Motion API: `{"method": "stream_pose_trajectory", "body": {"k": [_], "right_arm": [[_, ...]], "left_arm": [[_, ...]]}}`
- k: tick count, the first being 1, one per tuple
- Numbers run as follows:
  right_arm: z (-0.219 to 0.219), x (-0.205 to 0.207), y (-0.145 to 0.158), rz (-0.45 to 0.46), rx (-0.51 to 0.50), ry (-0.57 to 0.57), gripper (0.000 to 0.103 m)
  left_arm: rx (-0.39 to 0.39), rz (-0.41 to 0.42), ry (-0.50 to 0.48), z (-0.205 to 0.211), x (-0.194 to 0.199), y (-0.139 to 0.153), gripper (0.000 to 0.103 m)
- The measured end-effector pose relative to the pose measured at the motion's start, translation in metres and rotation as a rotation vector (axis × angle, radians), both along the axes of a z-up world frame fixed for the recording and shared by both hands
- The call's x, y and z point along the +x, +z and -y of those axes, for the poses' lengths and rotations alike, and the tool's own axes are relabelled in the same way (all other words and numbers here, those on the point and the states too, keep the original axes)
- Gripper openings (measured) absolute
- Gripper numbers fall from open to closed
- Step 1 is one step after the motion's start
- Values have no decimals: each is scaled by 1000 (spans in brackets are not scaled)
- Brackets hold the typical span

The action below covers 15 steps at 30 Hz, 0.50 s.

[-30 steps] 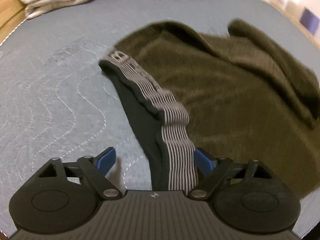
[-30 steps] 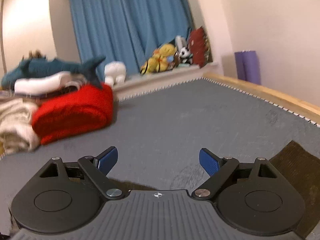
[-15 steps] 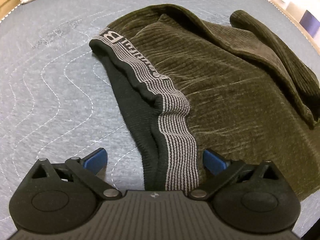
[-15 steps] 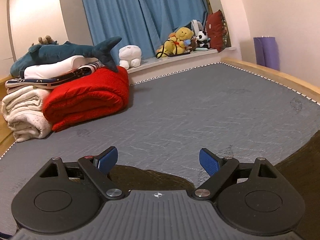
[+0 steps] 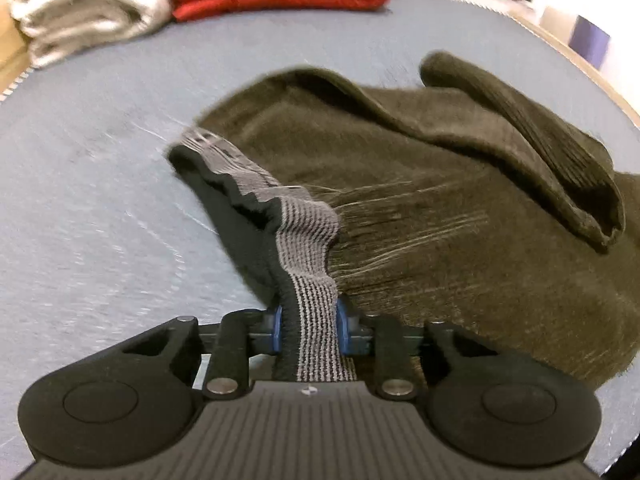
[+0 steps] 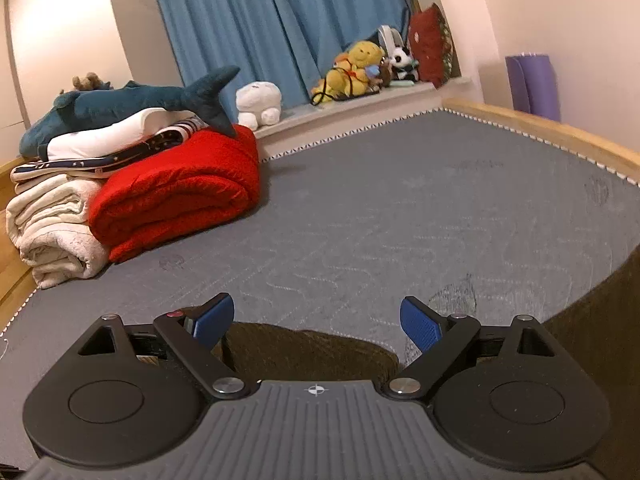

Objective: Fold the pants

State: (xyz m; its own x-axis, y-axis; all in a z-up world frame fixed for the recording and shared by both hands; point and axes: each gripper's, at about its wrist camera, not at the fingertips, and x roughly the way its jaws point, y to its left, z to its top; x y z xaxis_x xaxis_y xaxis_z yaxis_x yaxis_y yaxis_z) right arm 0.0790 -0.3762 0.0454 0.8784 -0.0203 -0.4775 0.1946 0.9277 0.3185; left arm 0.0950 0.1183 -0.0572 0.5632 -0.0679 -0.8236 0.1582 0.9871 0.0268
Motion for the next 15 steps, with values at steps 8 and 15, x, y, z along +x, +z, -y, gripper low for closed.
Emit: {"method": "stream_pose_trajectory", "body": {"k": [8, 15], "right_arm": [[2, -4, 3, 6, 4, -12, 91], [2, -5, 4, 7, 7, -12, 91]], "left_arm": [[142, -57, 23, 13, -5, -5, 50], [124, 158, 102, 27, -5, 44, 68]]}}
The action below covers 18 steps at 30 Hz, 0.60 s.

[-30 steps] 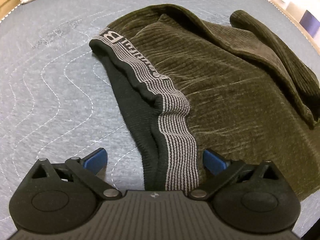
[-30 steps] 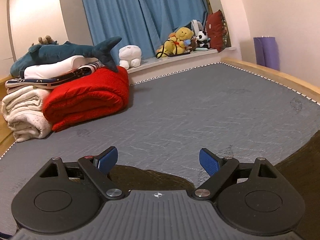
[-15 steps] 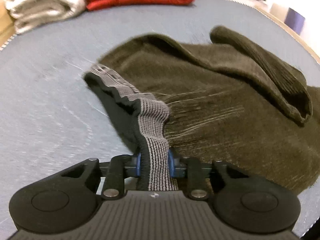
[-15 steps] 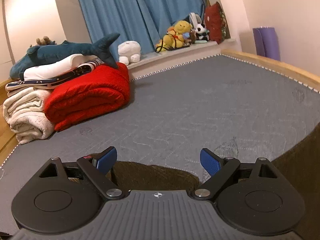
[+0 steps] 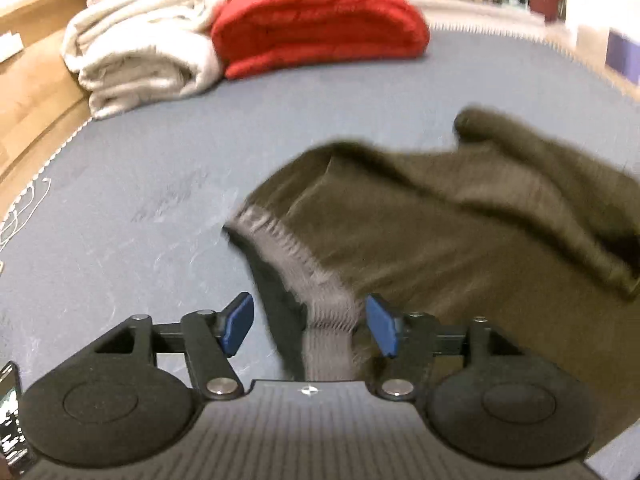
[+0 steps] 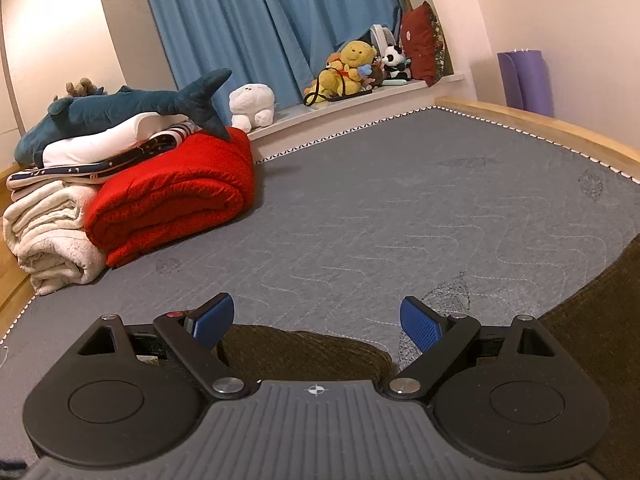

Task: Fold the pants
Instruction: 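Lower the waistband onto the pants and release with the left tool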

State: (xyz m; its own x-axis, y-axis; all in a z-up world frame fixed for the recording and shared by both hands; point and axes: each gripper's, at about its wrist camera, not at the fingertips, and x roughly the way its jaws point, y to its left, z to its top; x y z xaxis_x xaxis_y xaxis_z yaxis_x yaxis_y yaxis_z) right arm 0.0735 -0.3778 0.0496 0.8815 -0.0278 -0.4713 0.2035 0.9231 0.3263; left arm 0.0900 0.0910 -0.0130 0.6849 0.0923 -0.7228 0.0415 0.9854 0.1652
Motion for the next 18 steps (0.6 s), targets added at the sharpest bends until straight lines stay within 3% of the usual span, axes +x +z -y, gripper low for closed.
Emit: {"method": "stream_pose_trajectory", "body": {"k": [5, 9, 18], "right_arm": [[-5, 1, 0, -3, -6, 5, 91], [-6, -1, 0, -3, -10, 6, 91], [1, -10, 9, 10, 0, 1, 91]], "left_arm": [[-137, -23, -51, 33, 6, 16, 68], [-168, 21, -118, 74, 6, 31, 61], [-239, 17, -191, 140, 16, 40, 61]]}}
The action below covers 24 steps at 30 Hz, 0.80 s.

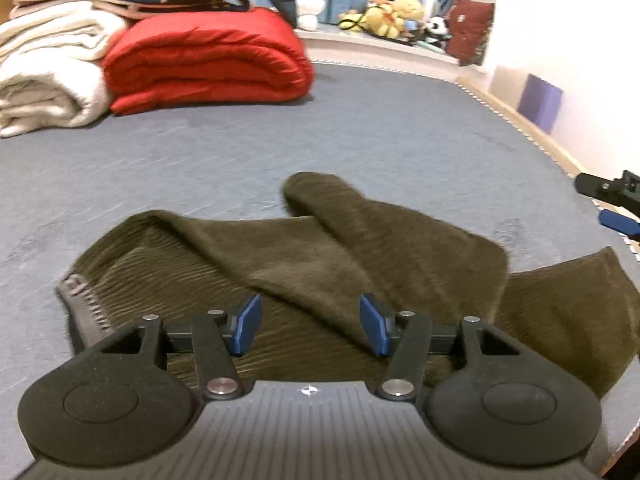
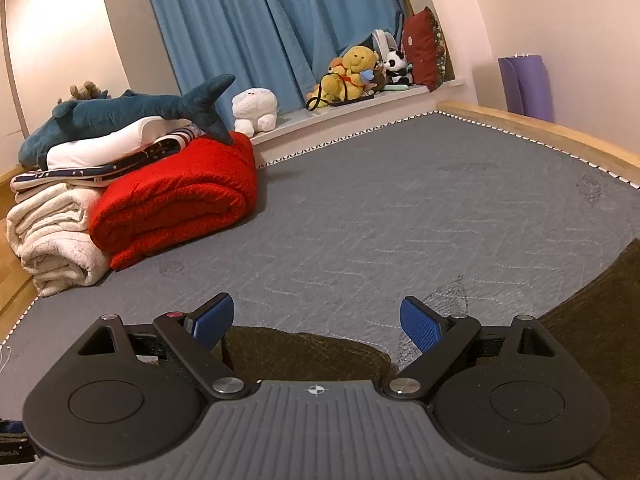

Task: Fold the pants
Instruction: 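Lower the waistband onto the pants and release with the left tool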

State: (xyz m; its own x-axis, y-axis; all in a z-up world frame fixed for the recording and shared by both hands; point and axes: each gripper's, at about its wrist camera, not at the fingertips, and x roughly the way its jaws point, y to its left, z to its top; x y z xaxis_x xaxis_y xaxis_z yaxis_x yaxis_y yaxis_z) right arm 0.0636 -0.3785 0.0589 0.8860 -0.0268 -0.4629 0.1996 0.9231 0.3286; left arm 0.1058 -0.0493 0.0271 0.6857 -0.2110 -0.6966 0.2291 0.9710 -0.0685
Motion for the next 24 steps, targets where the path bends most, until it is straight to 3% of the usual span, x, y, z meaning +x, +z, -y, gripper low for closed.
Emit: {"method": "stream_pose_trajectory", "body": {"k": [4, 9, 13, 16, 20, 24], "right_arm": [[4, -8, 4, 6, -3, -2, 91], [13, -18, 12, 7, 36, -5, 91], [11, -20, 21, 16, 94, 14, 91], [2, -18, 24, 35, 75, 34, 91], [-9, -9, 13, 21, 30, 48, 91], [-11, 7, 2, -7, 57, 66, 91]], "left_arm": [[-22, -31, -35, 22, 2, -1, 48], [-1, 10, -113, 49, -10, 12, 18], [2, 37, -143, 58, -16, 17, 15], [6, 41, -134, 54, -12, 8, 15], [9, -35, -77, 40, 9, -14, 15], [-23, -60, -41, 27, 28, -21, 15]]}}
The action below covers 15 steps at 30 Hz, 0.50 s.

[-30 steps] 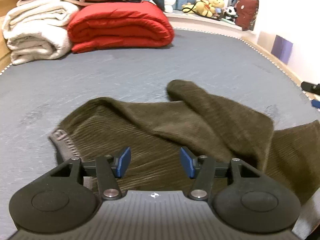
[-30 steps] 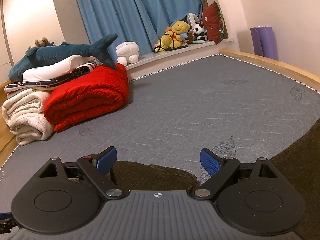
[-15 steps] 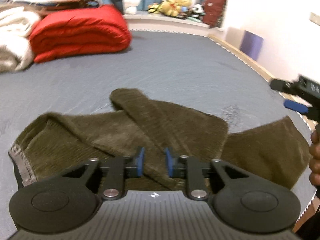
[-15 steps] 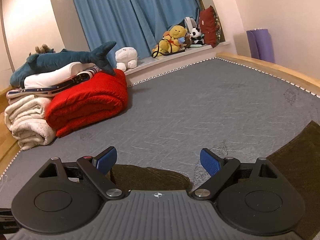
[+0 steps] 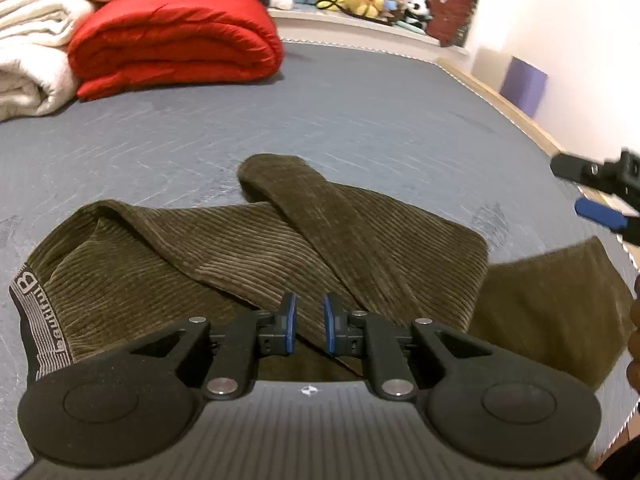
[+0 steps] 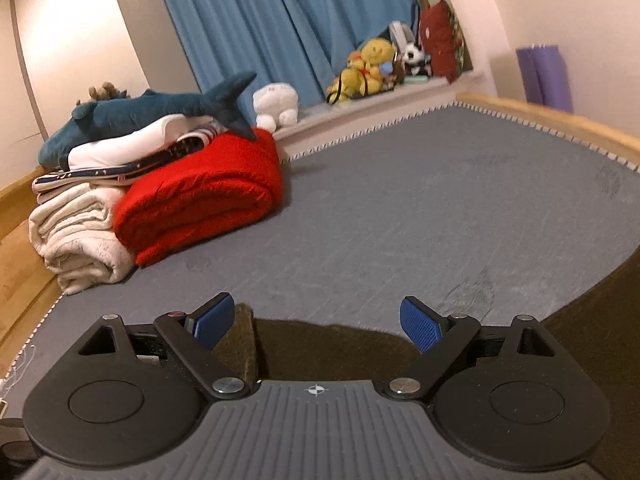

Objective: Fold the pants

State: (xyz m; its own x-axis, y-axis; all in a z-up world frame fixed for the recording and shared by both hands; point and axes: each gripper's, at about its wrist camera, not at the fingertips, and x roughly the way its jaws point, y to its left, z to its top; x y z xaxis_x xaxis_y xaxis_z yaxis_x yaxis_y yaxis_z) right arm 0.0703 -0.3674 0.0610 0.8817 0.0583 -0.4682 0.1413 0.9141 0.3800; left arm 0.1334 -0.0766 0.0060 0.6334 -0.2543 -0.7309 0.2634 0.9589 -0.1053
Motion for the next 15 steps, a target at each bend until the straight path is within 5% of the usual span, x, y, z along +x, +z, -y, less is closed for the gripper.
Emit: {"method": "stream_pose_trajectory", "body": {"k": [7, 12, 15], "right_arm": [[-7, 25, -22, -51, -13, -3, 91], [-13, 40, -34, -86, -8, 10, 91], [-15, 43, -39, -103, -16, 26, 91]], "left_arm": [[-21, -34, 28, -12, 23, -8, 17], [-64, -73, 67, -16, 35, -12, 39], [-86, -97, 81, -17, 41, -15, 40]]}}
